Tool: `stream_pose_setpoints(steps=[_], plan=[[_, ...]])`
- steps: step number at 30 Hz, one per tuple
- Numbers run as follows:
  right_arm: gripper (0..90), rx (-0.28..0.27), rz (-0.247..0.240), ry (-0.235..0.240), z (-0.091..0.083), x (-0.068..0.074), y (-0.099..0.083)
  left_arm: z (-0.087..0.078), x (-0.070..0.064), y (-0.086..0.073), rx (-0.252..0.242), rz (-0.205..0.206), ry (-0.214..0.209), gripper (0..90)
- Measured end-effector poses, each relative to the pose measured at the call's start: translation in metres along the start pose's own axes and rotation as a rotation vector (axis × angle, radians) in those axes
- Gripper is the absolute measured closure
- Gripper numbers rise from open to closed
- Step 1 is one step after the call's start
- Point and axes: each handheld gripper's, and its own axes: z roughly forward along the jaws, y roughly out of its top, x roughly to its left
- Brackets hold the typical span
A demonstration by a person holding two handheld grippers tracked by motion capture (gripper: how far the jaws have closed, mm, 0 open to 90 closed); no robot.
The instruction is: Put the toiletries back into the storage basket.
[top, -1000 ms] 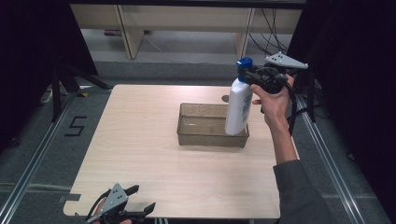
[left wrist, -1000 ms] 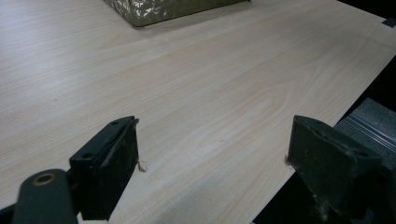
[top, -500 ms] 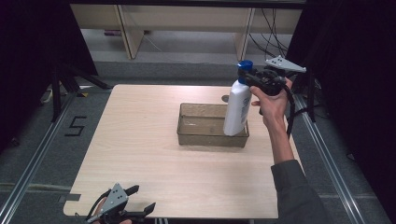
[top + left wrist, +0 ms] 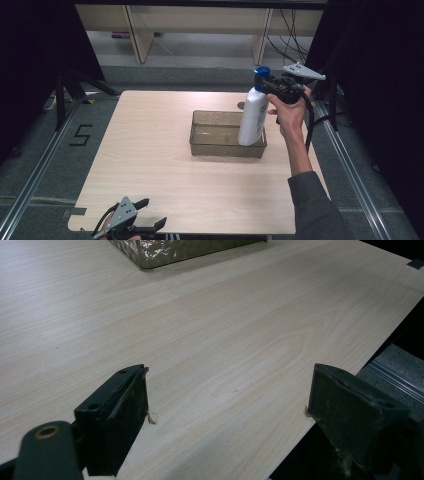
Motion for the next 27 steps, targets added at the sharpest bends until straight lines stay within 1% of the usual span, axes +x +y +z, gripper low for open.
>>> stream_pose_setpoints(steps=[1,2,3,4,6,8,10,11,12,14,15,16,17,18,19,20,21,22,23,24,25,27], plan=[[65.8,-0.003,-0.008,0.002,0.001,-0.001,-0.001,0.000,0.000,0.000,0.000,0.000,-0.001,15.6],[65.8,-0.002,0.004,-0.002,0.001,-0.001,-0.002,0.000,0.000,0.000,0.001,0.000,-0.001,15.5],[65.8,-0.004,-0.010,-0.006,0.002,-0.003,-0.003,0.000,0.000,0.000,-0.001,0.000,0.000,15.5],[65.8,0.004,-0.001,-0.008,0.002,-0.004,-0.005,0.000,0.001,0.000,0.002,0.003,0.002,15.5],[65.8,0.003,0.002,-0.009,0.003,-0.005,-0.007,-0.001,0.001,0.000,0.003,0.002,0.002,15.5],[65.7,0.005,-0.004,-0.010,0.004,-0.006,-0.009,-0.001,0.001,0.000,0.003,0.002,0.002,15.5],[65.7,0.019,0.008,-0.010,0.004,-0.006,-0.013,0.000,0.000,0.000,-0.001,0.000,0.000,15.6],[65.7,0.013,-0.006,-0.011,0.004,-0.007,-0.014,0.000,0.000,0.000,-0.001,-0.001,0.000,15.5],[65.8,0.011,0.004,-0.010,0.005,-0.006,-0.016,0.000,0.000,0.000,-0.001,-0.002,0.000,15.6],[65.7,0.016,-0.004,-0.012,0.005,-0.007,-0.017,0.000,0.000,0.000,0.002,0.001,0.001,15.5],[65.7,0.016,0.005,-0.010,0.005,-0.009,-0.020,0.000,0.001,0.000,0.003,0.000,0.001,15.5],[65.7,0.016,0.002,-0.015,0.006,-0.010,-0.021,0.000,0.001,0.000,0.003,0.000,0.001,15.5],[65.7,0.020,0.018,-0.014,0.005,-0.009,-0.023,0.000,0.001,0.000,0.003,0.000,0.001,15.5],[65.7,0.019,0.011,-0.018,0.006,-0.011,-0.025,0.000,0.000,0.000,-0.001,-0.005,0.001,15.6],[65.7,0.031,0.022,-0.019,0.006,-0.010,-0.027,0.000,0.000,0.000,-0.001,-0.005,0.000,15.5],[65.7,0.031,0.022,-0.019,0.006,-0.010,-0.027,0.000,0.000,0.000,-0.001,-0.005,0.000,15.5],[65.6,0.031,0.009,-0.019,0.007,-0.012,-0.030,0.000,0.000,0.000,0.001,-0.002,0.000,15.5],[65.6,0.030,0.026,-0.019,0.008,-0.011,-0.031,0.000,0.000,0.000,0.001,-0.002,0.000,15.6],[65.6,0.029,0.009,-0.018,0.008,-0.012,-0.032,0.000,0.000,0.000,0.000,-0.003,0.001,15.5],[65.6,0.030,0.025,-0.020,0.008,-0.011,-0.034,0.000,0.000,0.000,0.000,-0.003,0.001,15.6],[65.6,0.030,0.008,-0.014,0.008,-0.012,-0.035,0.000,0.000,0.000,0.000,-0.004,0.000,15.5],[65.5,0.031,0.009,-0.018,0.008,-0.013,-0.038,0.000,0.000,0.000,0.005,0.002,0.000,15.5]])
